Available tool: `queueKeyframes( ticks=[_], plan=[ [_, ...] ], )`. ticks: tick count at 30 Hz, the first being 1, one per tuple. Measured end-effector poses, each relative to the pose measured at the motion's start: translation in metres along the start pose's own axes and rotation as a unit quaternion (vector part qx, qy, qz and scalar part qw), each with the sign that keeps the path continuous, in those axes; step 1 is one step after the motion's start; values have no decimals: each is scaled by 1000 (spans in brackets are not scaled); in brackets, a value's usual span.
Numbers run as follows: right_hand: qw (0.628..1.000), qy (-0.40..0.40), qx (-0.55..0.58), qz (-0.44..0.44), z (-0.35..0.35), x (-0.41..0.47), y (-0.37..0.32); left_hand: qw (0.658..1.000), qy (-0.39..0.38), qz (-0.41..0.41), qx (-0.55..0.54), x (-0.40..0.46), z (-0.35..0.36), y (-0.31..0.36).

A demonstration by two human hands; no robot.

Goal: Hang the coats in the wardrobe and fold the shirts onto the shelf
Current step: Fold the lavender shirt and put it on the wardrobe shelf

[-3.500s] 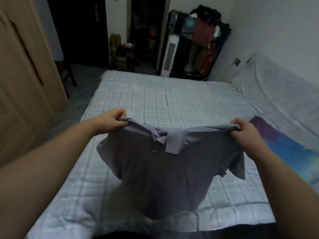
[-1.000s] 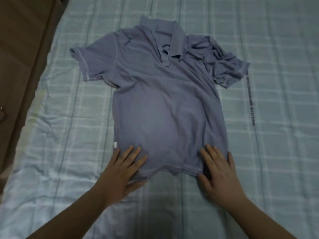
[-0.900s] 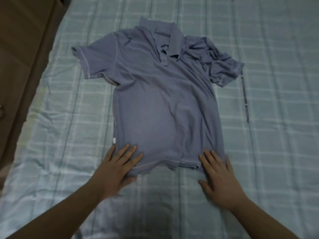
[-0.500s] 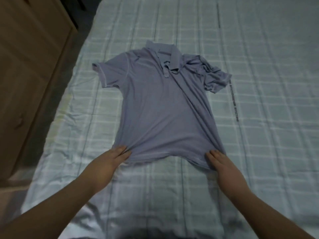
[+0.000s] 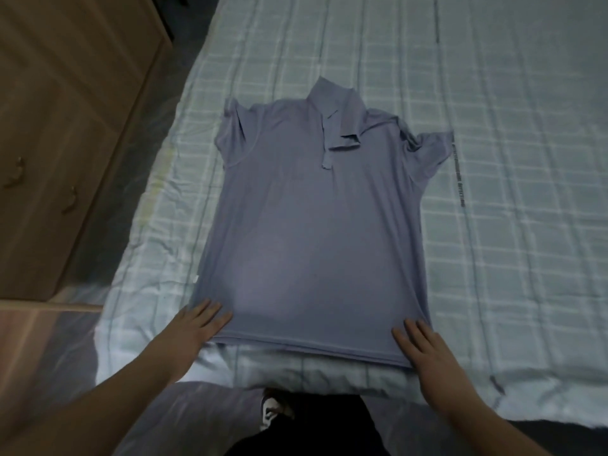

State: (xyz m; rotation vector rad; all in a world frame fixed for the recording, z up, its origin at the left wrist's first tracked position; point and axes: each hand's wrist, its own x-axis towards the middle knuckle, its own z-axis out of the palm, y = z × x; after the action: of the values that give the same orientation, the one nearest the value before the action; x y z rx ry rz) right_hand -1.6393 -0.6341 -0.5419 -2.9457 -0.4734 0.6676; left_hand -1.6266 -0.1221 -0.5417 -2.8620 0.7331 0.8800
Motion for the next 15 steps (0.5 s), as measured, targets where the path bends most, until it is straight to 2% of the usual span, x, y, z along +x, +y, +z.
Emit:
queueKeyframes(
  ticks=[4, 8, 12, 15],
  plan=[
    [998, -63, 16, 20, 8, 1, -3, 999, -14, -23, 19, 1, 2, 14],
    [995, -72, 52, 35, -12, -4, 0, 998, -14, -59, 14, -1, -18, 13],
    [989, 3, 148, 30, -54, 14, 18, 995, 31, -77, -62, 27, -76, 31],
    [978, 89, 176, 62, -92, 45, 34, 989, 93, -42, -110, 84, -123, 64]
  ],
)
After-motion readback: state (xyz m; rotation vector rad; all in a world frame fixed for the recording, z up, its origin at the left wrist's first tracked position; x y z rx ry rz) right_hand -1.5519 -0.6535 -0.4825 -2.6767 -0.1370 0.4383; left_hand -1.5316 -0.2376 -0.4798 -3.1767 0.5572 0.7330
